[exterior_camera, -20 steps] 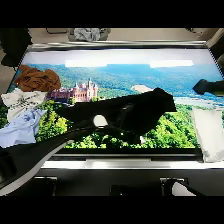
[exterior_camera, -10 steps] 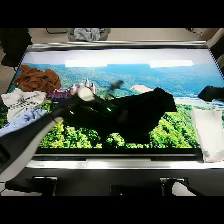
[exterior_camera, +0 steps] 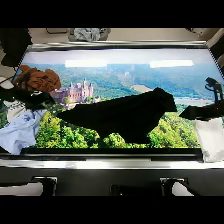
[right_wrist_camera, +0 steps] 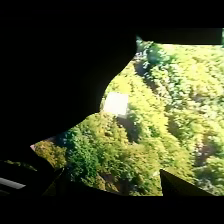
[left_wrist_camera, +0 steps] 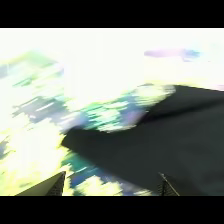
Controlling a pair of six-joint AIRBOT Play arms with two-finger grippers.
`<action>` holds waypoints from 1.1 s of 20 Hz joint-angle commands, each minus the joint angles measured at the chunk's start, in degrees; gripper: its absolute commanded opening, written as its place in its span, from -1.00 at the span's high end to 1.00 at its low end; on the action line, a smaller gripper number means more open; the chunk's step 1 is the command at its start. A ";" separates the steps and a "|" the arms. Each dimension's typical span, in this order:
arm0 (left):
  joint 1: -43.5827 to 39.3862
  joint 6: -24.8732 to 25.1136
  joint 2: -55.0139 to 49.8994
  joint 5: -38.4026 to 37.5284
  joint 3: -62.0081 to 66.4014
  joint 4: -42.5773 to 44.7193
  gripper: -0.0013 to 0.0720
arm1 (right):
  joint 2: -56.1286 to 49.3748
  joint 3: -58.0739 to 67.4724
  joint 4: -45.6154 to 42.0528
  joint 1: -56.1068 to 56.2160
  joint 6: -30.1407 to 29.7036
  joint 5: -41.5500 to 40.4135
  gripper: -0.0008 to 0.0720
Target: Fold the shirts.
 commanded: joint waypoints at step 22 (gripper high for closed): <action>-0.87 8.79 -4.66 22.01 -17.07 -18.69 0.90 | 0.13 -20.83 -1.57 24.65 0.02 -10.58 -0.97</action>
